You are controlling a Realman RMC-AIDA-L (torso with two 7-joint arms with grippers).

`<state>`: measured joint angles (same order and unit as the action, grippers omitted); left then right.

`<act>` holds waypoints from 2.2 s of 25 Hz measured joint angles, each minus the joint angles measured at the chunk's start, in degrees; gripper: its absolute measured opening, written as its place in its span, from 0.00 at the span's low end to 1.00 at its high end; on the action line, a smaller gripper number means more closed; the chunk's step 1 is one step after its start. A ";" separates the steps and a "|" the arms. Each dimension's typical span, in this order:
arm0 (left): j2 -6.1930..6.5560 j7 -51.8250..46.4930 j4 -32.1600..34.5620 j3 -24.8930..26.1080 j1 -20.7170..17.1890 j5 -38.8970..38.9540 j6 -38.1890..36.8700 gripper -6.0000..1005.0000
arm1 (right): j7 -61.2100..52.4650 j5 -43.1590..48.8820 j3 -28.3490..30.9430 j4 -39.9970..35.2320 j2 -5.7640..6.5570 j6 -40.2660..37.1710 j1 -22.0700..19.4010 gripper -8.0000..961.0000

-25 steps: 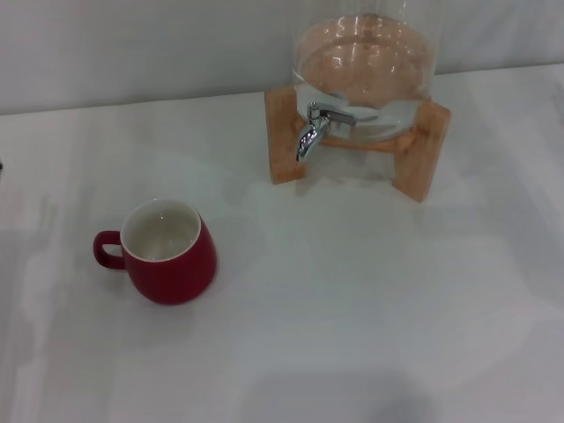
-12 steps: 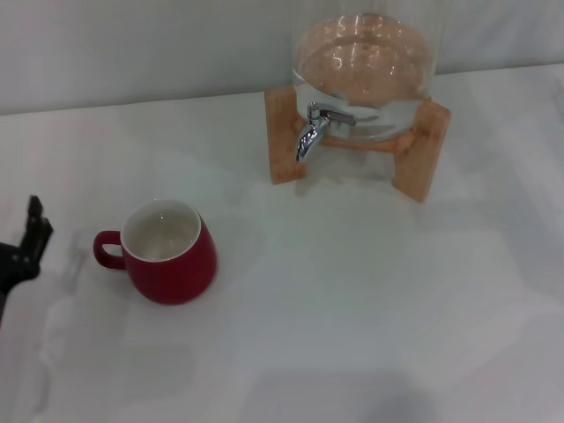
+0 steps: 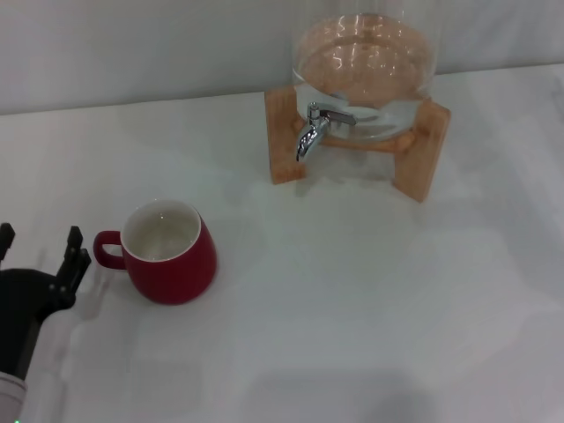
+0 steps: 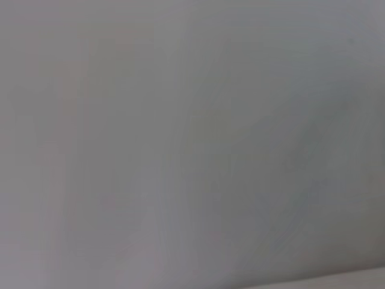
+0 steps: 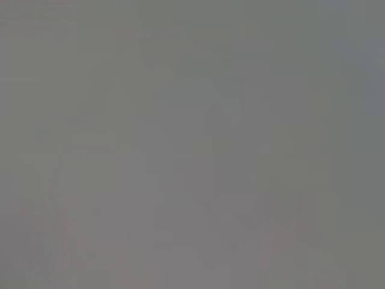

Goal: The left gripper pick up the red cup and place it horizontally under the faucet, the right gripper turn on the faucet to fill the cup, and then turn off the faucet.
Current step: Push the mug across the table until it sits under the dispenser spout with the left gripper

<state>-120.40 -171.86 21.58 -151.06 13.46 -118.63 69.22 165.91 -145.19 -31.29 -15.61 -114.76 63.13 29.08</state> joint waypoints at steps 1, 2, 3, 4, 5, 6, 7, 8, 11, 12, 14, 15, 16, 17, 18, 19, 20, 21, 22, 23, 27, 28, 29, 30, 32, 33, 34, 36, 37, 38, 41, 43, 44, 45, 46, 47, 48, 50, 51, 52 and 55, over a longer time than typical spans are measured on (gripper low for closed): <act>0.00 0.01 0.26 -0.42 -0.38 0.00 0.00 0.83 | 0.00 0.00 0.00 0.00 0.04 0.01 0.01 0.67; -0.01 0.03 0.44 -0.77 -0.72 0.00 0.01 0.83 | 0.01 0.00 0.00 -0.01 0.10 0.00 0.01 0.67; -0.01 0.23 0.69 -1.07 -1.08 -0.01 0.04 0.83 | 0.01 0.00 0.00 -0.03 0.16 0.00 0.01 0.67; -0.01 0.51 0.87 -1.27 -1.40 -0.01 0.05 0.83 | 0.02 0.00 0.00 -0.06 0.25 -0.01 0.01 0.67; -0.01 1.00 1.10 -1.34 -1.71 -0.01 0.05 0.83 | 0.02 0.00 0.00 -0.07 0.36 -0.02 0.01 0.67; -0.01 1.76 1.44 -1.45 -2.07 -0.01 0.03 0.83 | 0.02 0.00 0.00 -0.08 0.48 -0.02 0.02 0.67; -0.01 2.43 1.73 -1.64 -2.39 -0.01 0.01 0.83 | 0.02 0.00 0.00 -0.08 0.56 -0.03 0.01 0.67; -0.01 2.69 1.90 -1.77 -2.53 -0.01 0.00 0.83 | 0.03 0.00 0.00 -0.16 0.64 -0.02 0.02 0.67; -0.01 3.18 2.37 -2.15 -2.93 -0.02 -0.69 0.83 | 0.02 0.00 0.00 -0.66 0.67 -0.01 0.02 0.67; 0.01 3.27 2.46 -2.19 -2.98 -0.03 -1.27 0.83 | 0.03 0.00 0.00 -0.78 0.67 0.03 0.02 0.67; 0.13 3.45 2.48 -2.19 -2.82 -0.02 -2.88 0.83 | 0.03 0.04 0.00 -0.80 0.65 0.15 0.02 0.67; 0.18 3.50 2.51 -2.19 -2.70 -0.02 -3.46 0.83 | 0.03 0.04 0.00 -0.80 0.65 0.15 0.02 0.67; 0.21 3.51 2.52 -2.18 -2.58 -0.02 -3.69 0.83 | 0.08 0.13 0.00 -0.81 0.64 0.23 0.02 0.67; 0.22 3.52 2.54 -2.18 -2.50 -0.02 -3.87 0.83 | 0.09 0.14 0.00 -0.82 0.63 0.24 0.02 0.67; 0.24 3.52 2.54 -2.18 -2.45 -0.02 -4.04 0.83 | 0.10 0.16 0.00 -0.82 0.62 0.24 0.02 0.67; 0.28 3.53 2.54 -2.15 -2.26 -0.02 -4.48 0.83 | 0.10 0.16 0.00 -0.83 0.62 0.25 0.01 0.67; 0.32 3.54 2.54 -2.10 -2.06 -0.02 -4.94 0.83 | 0.11 0.16 0.00 -0.83 0.61 0.26 -0.02 0.67; 0.37 3.54 2.54 -2.04 -1.83 -0.02 -5.45 0.83 | 0.11 0.16 0.00 -0.83 0.61 0.27 -0.07 0.67; 0.41 3.54 2.54 -2.02 -1.56 -0.01 -5.94 0.83 | 0.11 0.15 0.00 -0.83 0.60 0.28 -0.11 0.67; 0.45 3.55 2.53 -2.01 -1.23 -0.02 -6.38 0.83 | 0.11 0.15 0.00 -0.83 0.59 0.28 -0.15 0.67; 0.50 3.55 2.29 -1.85 -0.49 -0.02 -7.21 0.83 | 0.12 0.14 0.00 -0.83 0.49 0.32 -0.22 0.67; 0.52 3.55 2.25 -1.77 -0.26 -0.02 -7.59 0.83 | 0.12 0.13 0.00 -0.83 0.44 0.33 -0.22 0.67; 0.55 3.55 2.25 -1.74 -0.11 -0.02 -7.85 0.83 | 0.12 0.13 0.00 -0.86 0.40 0.33 -0.25 0.67; 0.60 3.55 2.22 -1.71 0.09 -0.02 -8.10 0.83 | 0.11 0.13 0.00 -0.89 0.36 0.33 -0.28 0.67; 0.66 3.55 2.09 -1.65 0.40 -0.02 -8.33 0.83 | 0.12 0.11 0.00 -0.92 0.26 0.33 -0.30 0.67; 0.70 3.55 2.04 -1.60 0.53 -0.02 -8.44 0.83 | 0.12 0.11 0.00 -0.91 0.20 0.33 -0.31 0.67; 0.75 3.55 2.00 -1.50 0.66 -0.01 -8.60 0.83 | 0.12 0.10 0.00 -0.92 0.15 0.33 -0.32 0.67; 0.88 3.55 1.94 -1.38 0.99 -0.02 -9.08 0.83 | 0.12 0.09 0.00 -0.91 0.09 0.33 -0.33 0.67; 0.94 3.55 1.80 -1.35 1.24 -0.01 -9.38 0.83 | 0.12 0.08 0.00 -0.92 0.07 0.35 -0.35 0.67; 0.96 3.55 1.69 -1.35 1.43 -0.01 -9.57 0.83 | 0.11 0.08 0.00 -0.92 0.05 0.37 -0.36 0.67; 1.05 3.42 1.11 -1.34 2.32 0.00 -10.56 0.83 | 0.12 0.07 0.00 -0.92 -0.03 0.46 -0.43 0.67; 1.10 3.31 0.91 -1.34 2.90 0.01 -11.08 0.83 | 0.11 0.07 0.00 -0.92 -0.11 0.48 -0.43 0.67; 1.11 3.29 0.80 -1.34 3.13 0.01 -11.20 0.83 | 0.11 0.07 0.00 -0.92 -0.15 0.48 -0.43 0.67; 1.12 3.29 0.63 -1.34 3.33 0.02 -11.24 0.83 | 0.11 0.07 -0.02 -0.92 -0.19 0.49 -0.43 0.67; 1.13 3.28 0.45 -1.34 3.54 0.03 -11.29 0.83 | 0.11 0.07 -0.05 -0.92 -0.21 0.50 -0.43 0.67; 1.13 3.28 0.37 -1.34 3.71 0.04 -11.29 0.83 | 0.11 0.07 -0.08 -0.92 -0.23 0.51 -0.43 0.67; 1.13 3.28 0.31 -1.34 3.82 0.04 -11.30 0.83 | 0.11 0.07 -0.12 -0.92 -0.25 0.51 -0.42 0.67; 1.14 3.25 0.07 -1.34 4.26 0.05 -11.30 0.83 | 0.11 0.07 -0.12 -0.92 -0.25 0.51 -0.42 0.67; 1.14 3.24 -0.01 -1.34 4.35 0.05 -11.31 0.83 | 0.11 0.08 -0.11 -0.92 -0.25 0.51 -0.44 0.67; 1.14 3.22 -0.12 -1.34 4.46 0.07 -11.31 0.83 | 0.11 0.08 -0.09 -0.92 -0.25 0.51 -0.46 0.67; 1.14 3.21 -0.21 -1.34 4.83 0.08 -11.73 0.80 | 0.11 0.09 -0.22 -0.91 -0.25 0.51 -0.46 0.67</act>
<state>-119.26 -168.65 21.36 -152.40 18.29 -118.55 57.49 166.02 -145.10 -31.51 -16.52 -115.01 63.64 28.62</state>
